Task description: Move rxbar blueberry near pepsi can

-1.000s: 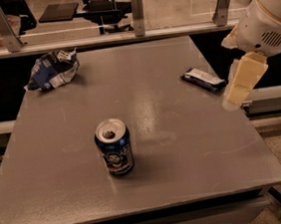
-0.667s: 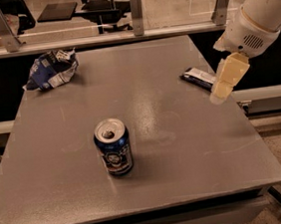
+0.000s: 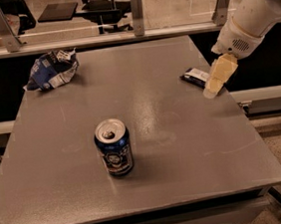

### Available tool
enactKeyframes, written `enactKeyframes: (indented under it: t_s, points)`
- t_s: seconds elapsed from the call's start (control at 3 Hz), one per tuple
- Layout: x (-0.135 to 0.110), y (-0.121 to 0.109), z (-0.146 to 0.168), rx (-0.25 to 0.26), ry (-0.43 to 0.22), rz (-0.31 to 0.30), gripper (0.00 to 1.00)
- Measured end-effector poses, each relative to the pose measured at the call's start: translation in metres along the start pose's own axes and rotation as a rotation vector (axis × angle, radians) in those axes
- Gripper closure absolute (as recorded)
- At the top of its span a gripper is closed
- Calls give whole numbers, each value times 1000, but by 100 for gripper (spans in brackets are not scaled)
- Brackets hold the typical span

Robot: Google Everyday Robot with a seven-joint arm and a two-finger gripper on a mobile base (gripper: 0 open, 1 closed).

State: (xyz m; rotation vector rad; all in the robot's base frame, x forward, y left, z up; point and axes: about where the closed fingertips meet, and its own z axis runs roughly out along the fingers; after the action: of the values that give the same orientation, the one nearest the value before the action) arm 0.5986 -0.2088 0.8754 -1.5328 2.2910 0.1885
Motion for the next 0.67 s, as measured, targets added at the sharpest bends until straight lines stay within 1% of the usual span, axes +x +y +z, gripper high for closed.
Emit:
enactKeyframes:
  t_s: [0.33,0.67]
  points:
    - [4,-20,14,-1,6,23,0]
    - [5,-35,25,-3,16,42,0]
